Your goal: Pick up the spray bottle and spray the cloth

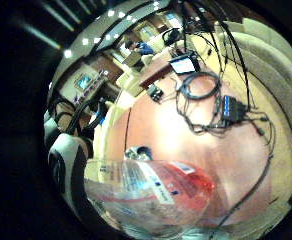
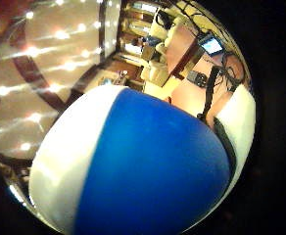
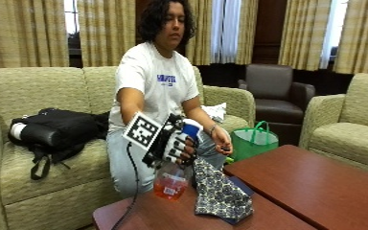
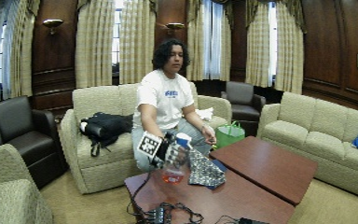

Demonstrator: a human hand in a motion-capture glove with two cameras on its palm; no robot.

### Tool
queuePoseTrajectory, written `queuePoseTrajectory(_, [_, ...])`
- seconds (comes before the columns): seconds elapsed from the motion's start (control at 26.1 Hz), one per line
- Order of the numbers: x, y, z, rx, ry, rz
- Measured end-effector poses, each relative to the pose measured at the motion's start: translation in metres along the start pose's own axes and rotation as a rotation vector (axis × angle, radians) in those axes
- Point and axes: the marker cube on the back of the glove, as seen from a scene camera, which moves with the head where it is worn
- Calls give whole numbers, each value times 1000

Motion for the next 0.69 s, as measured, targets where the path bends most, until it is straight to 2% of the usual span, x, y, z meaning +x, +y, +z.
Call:
queuePoseTrajectory(0.19, [-58, -2, -4, -173, 177, -102])
queuePoseTrajectory(0.34, [-93, 8, 20, -360, 455, -213])
queuePoseTrajectory(0.69, [-104, 38, 97, -600, 1005, -409])
